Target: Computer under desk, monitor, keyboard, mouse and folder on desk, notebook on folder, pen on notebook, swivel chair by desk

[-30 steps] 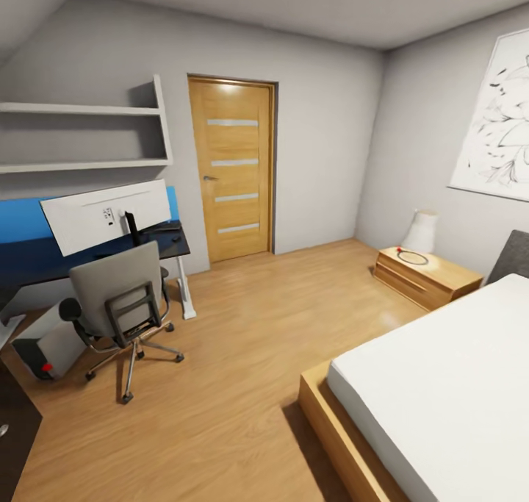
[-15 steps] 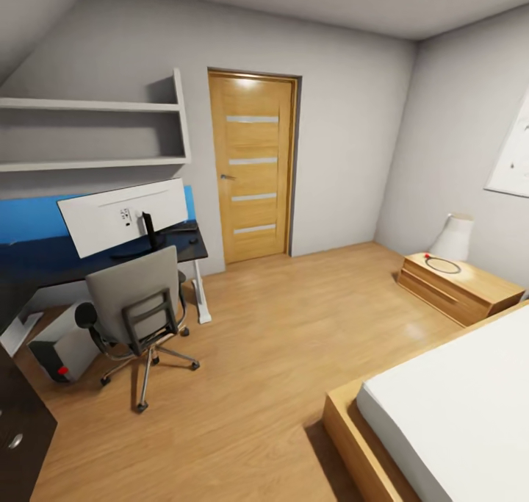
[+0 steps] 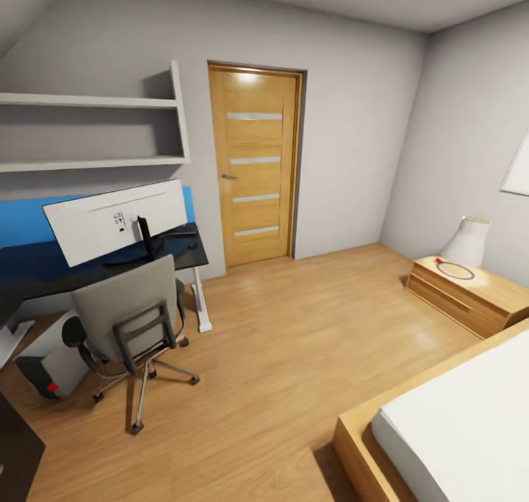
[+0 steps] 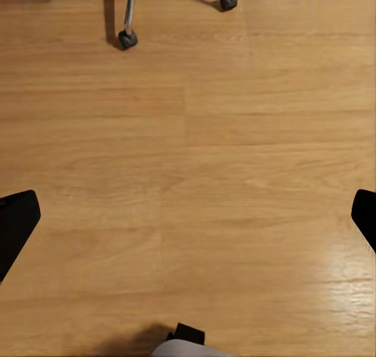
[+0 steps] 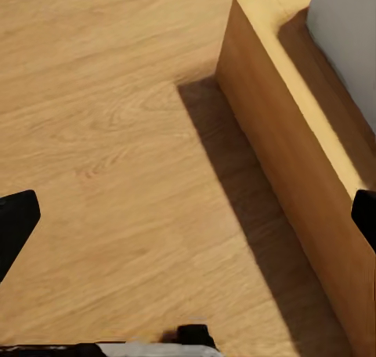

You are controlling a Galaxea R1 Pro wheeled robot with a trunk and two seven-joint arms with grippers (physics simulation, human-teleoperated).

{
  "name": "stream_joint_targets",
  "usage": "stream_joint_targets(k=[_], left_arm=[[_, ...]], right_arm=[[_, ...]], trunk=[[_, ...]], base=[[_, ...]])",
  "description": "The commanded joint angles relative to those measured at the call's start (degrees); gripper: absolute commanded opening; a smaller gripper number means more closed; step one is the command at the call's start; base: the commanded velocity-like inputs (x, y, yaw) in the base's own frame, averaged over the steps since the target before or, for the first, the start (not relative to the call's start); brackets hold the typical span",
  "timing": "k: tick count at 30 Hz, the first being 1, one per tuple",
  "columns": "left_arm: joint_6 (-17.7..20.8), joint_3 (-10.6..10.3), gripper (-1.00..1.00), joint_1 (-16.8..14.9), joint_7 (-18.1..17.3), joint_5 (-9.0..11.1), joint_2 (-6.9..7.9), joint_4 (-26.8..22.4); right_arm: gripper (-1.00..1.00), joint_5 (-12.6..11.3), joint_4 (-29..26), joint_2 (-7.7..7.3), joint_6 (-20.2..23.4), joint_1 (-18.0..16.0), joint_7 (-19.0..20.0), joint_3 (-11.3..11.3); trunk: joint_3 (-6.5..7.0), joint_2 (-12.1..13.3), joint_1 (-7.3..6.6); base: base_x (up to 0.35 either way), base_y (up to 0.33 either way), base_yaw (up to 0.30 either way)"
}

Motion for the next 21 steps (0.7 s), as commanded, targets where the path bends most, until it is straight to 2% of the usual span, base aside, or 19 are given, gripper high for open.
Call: stream_joint_targets(k=[1,4,6,13,21], left_arm=[[0.0,-0.1,1.0,0.0,-0.1,0.2,0.01,-0.1],[0.0,-0.1,1.0,0.0,-0.1,0.2,0.0,-0.1],[0.0,-0.1,1.0,0.0,-0.1,0.2,0.0,-0.1],[-0.1,0.0,1.0,0.0,-0.1,0.2,0.2,-0.1],[-0.1,0.2,1.0,0.0,-0.1,0.2,0.42,-0.1]], right_arm=[[1.0,0.4,1.4,-0.02,-0.1,-0.1,-0.4,0.0],[1.0,0.4,7.3,-0.14,0.1,0.0,-0.4,0.1],[1.0,0.5,8.7,-0.15,0.1,0.0,-0.5,0.1],[1.0,0.3,9.5,-0.16,0.0,0.1,-0.4,0.2],[1.0,0.4,9.9,-0.17,0.1,0.1,-0.4,0.1]], trunk=[[-0.08,-0.1,0.06],[-0.09,-0.1,0.06],[-0.09,-0.1,0.06],[-0.09,-0.1,0.06],[-0.09,-0.1,0.06]], base=[[0.324,0.003,0.0],[0.324,0.001,0.0],[0.324,0.001,0.0],[0.322,0.019,0.0],[0.256,0.211,0.0]])
